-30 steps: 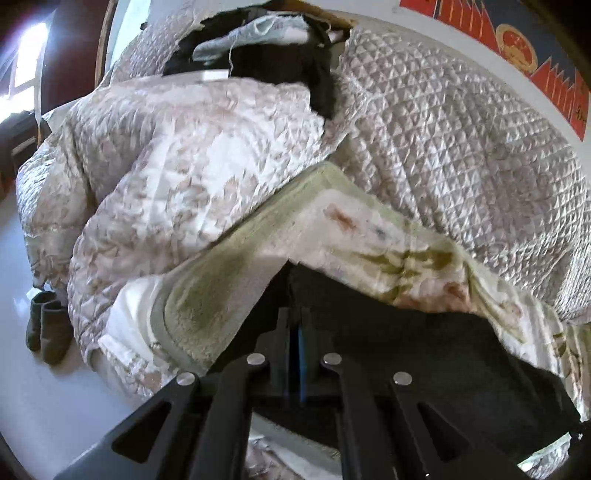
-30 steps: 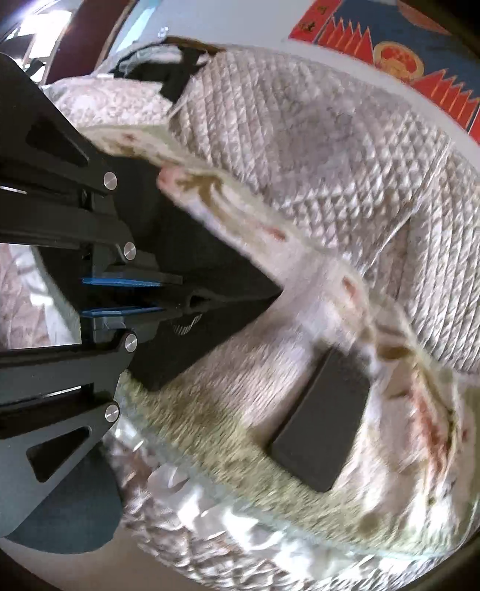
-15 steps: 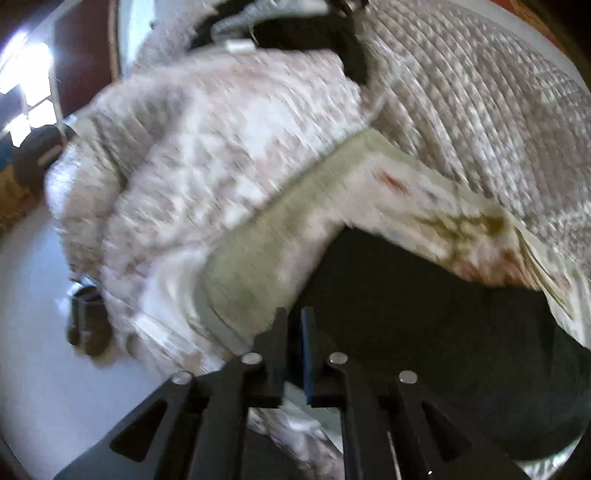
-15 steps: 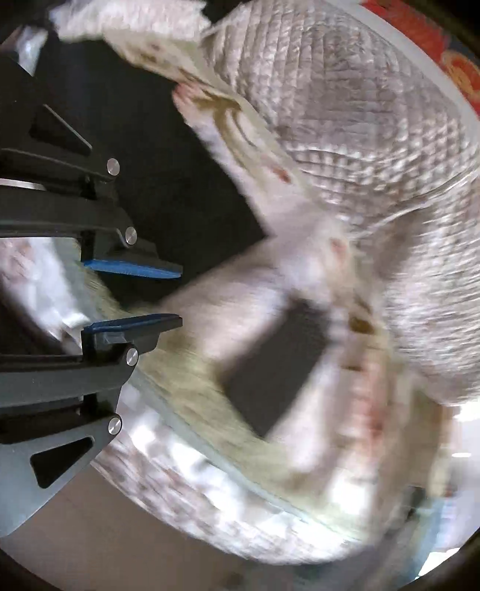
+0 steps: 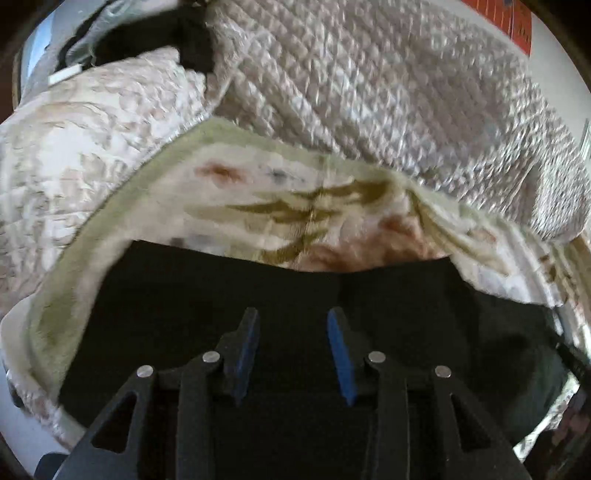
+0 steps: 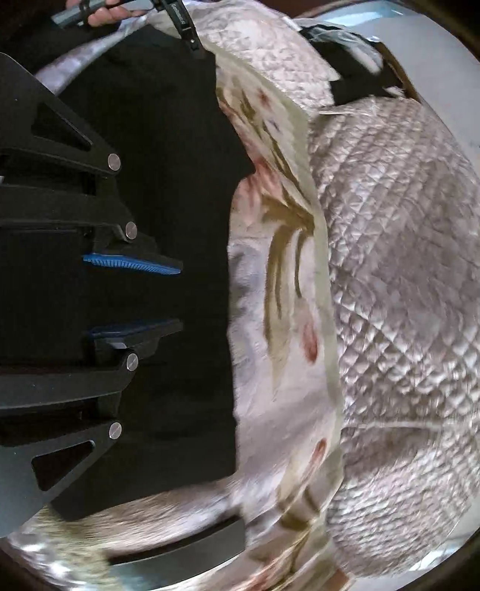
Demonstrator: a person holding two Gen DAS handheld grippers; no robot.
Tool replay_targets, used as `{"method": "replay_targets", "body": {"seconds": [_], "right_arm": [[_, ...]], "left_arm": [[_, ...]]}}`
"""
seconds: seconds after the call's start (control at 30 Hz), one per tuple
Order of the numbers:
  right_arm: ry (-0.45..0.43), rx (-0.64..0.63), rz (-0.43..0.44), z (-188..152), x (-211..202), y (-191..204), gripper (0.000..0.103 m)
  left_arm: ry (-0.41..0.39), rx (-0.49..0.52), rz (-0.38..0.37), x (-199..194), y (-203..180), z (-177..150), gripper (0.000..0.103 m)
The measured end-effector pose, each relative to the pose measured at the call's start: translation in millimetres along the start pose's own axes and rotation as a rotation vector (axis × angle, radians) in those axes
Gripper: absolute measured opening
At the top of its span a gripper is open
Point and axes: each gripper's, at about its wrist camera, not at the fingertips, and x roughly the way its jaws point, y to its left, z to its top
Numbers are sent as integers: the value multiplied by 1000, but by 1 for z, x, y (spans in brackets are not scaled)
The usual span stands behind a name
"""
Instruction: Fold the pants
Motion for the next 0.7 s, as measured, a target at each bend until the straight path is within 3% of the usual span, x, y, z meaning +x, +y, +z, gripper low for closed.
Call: {"method": "replay_targets", "body": {"seconds": [0.1,0.2,0.27,0.4,0.43,0.47,0.5,0.6,0.7], "right_arm": [[64,67,-108,7,33,-27,24],[49,171,-68,9,26,-49,24],[20,142,-92,9,11,-43,24],[12,114,-53,-2,-5,-30,25],[20,106,-54,-6,-5,-27,31],[34,96,-52,-12,-1,-25,45],[53,87,-48,-18,3,-25,48],[54,57,-54,-20,2,-21,48],[41,62,-22,-19,-11,-16,49]], "left_arm": [[62,-17,37,24,12,-4,40],[35,3,52,16,14,2,41],[20,-6,78,9,18,4,41],[12,-7,106,4,22,-2,43],[13,-2,113,5,24,-4,45],[20,2,120,7,26,-6,45],[19,7,120,10,27,-7,45],[20,32,143,6,22,-6,45],[7,21,117,-6,18,-6,45]]}}
